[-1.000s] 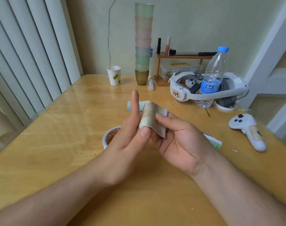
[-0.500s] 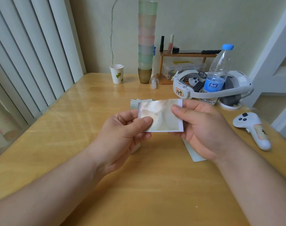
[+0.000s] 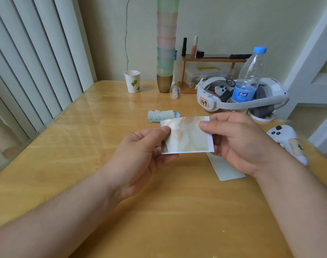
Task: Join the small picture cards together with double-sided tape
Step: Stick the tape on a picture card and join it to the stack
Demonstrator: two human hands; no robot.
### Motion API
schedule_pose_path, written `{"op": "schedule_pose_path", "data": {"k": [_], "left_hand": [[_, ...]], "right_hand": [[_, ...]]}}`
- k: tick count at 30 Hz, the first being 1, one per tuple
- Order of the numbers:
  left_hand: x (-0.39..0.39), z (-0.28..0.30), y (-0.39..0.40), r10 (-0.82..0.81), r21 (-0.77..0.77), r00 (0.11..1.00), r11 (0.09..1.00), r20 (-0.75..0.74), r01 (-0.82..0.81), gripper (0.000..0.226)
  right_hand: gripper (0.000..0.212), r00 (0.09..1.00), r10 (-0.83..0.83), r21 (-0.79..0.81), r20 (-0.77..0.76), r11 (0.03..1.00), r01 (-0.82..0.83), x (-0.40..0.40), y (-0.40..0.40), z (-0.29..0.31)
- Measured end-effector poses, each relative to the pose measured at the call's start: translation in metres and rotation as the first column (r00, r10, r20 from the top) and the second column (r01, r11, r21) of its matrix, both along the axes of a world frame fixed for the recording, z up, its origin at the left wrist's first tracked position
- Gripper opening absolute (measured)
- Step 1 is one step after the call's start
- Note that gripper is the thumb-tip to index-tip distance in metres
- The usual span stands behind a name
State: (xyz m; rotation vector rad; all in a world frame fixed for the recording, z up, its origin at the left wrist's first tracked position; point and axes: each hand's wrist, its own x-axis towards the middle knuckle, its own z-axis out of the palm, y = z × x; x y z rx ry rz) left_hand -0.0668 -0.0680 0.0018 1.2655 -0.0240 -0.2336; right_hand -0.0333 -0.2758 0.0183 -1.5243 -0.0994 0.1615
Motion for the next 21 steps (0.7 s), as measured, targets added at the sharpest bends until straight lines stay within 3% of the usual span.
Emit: {"op": "schedule_pose_path", "data": {"k": [4, 6, 8, 10, 13, 15, 17, 21], "left_hand": [[0.004, -0.006, 0.002, 0.106, 0.014, 0.991, 0.994, 0.078, -0.107, 0.033], [0.005, -0.008, 0.002, 0.148, 0.042, 0.975, 0.987, 0.166, -0.156, 0.024], [0.005, -0.009, 0.003, 0.167, 0.055, 0.962, 0.982, 0.218, -0.183, 0.021], [0.007, -0.011, 0.003, 0.182, 0.044, 0.957, 0.979, 0.225, -0.197, 0.021], [0.008, -0.011, 0.004, 0.189, 0.034, 0.958, 0.979, 0.217, -0.201, 0.022], [0.008, -0.01, 0.004, 0.182, 0.036, 0.96, 0.98, 0.212, -0.194, 0.022], [0.008, -0.01, 0.004, 0.179, 0.039, 0.962, 0.981, 0.206, -0.191, 0.021], [0.008, -0.011, 0.004, 0.173, 0.041, 0.964, 0.982, 0.2, -0.185, 0.02]], "right_hand": [[0.037, 0.998, 0.009, -0.072, 0.055, 0.997, -0.005, 0.002, -0.011, 0.006], [0.023, 0.991, -0.04, -0.261, 0.128, 0.963, 0.073, 0.006, -0.022, 0.009], [0.015, 0.978, -0.07, -0.563, 0.196, 0.808, 0.17, 0.012, -0.037, 0.006], [0.014, 0.988, -0.02, -0.781, 0.153, 0.61, 0.133, 0.018, -0.05, -0.001], [0.038, 0.993, 0.106, -0.917, -0.046, 0.389, -0.084, 0.024, -0.06, -0.013], [0.052, 0.979, 0.176, -0.951, -0.099, 0.273, -0.145, 0.026, -0.061, -0.016], [0.052, 0.974, 0.207, -0.959, -0.087, 0.248, -0.139, 0.028, -0.061, -0.018], [0.043, 0.978, 0.205, -0.95, -0.04, 0.297, -0.101, 0.031, -0.06, -0.022]]}}
